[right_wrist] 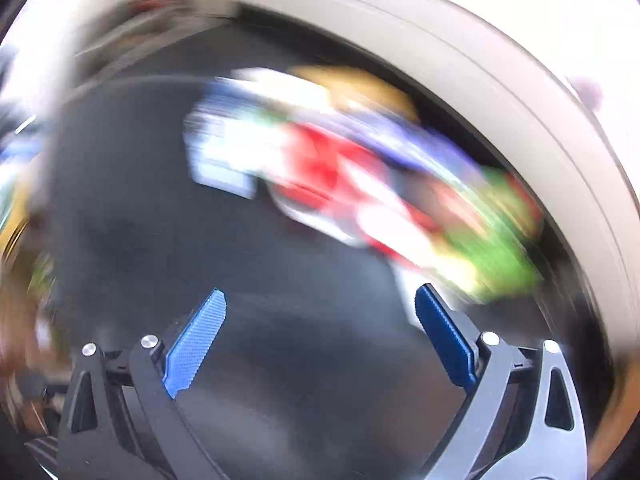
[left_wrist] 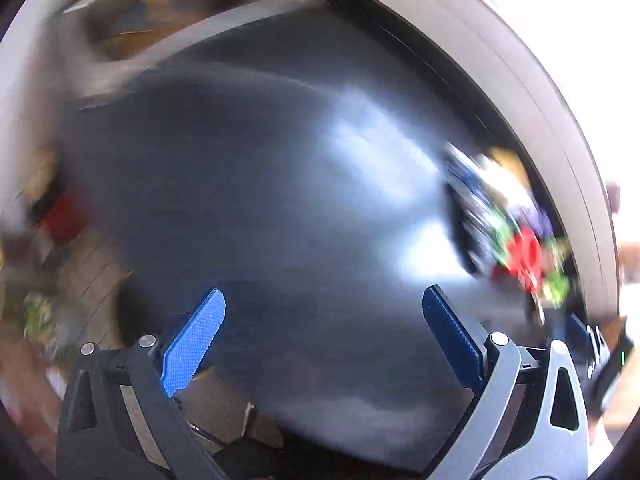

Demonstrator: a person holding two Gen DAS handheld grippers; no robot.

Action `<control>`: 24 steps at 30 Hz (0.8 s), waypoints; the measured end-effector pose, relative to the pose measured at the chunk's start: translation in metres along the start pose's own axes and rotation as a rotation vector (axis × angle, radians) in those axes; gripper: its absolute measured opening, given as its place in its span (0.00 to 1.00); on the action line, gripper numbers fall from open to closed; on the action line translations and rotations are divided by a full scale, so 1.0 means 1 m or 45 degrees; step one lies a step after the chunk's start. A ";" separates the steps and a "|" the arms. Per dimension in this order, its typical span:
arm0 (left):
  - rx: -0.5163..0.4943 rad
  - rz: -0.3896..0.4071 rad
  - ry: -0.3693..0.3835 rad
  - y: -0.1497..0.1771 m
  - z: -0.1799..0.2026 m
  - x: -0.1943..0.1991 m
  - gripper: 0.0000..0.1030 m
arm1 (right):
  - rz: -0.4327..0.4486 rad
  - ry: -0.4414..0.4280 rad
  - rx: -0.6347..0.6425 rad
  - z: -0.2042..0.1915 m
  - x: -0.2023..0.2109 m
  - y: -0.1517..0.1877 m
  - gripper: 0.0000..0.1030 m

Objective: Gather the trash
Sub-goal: 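Open both tools to drop the items into the bin, return to counter, then grasp the crumpled blue wrapper with the left tool while the right tool grasps the clear cup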

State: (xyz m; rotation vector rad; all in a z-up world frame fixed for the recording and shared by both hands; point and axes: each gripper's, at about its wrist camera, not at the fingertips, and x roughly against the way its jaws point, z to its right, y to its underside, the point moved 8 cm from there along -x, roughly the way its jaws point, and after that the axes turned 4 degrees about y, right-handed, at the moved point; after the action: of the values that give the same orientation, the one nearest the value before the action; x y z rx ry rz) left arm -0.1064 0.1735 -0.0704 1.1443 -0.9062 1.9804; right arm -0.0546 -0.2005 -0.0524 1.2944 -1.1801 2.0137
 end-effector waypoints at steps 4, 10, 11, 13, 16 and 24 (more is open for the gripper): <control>-0.202 -0.080 -0.052 0.005 0.072 -0.056 0.93 | -0.111 0.179 -0.405 0.143 -0.009 0.056 0.90; -0.282 -0.100 -0.156 -0.007 0.116 -0.102 0.93 | -0.070 0.193 -0.788 0.254 -0.011 0.076 0.92; -0.266 -0.104 -0.163 -0.010 0.117 -0.107 0.93 | -0.059 0.162 -0.778 0.260 -0.019 0.069 0.93; -0.236 -0.104 -0.200 -0.016 0.115 -0.115 0.93 | -0.054 0.118 -0.668 0.265 -0.036 0.057 0.93; -0.214 -0.106 -0.260 -0.023 0.110 -0.121 0.93 | -0.049 0.167 -0.455 0.269 -0.063 0.037 0.93; -0.249 -0.124 -0.343 -0.049 0.125 -0.146 0.94 | -0.012 0.023 -0.329 0.284 -0.104 0.020 0.93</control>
State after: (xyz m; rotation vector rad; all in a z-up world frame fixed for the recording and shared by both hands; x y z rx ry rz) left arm 0.0445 0.0676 -0.1434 1.3338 -1.1312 1.6444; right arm 0.1163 -0.4466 -0.1008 1.1489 -1.3707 1.7915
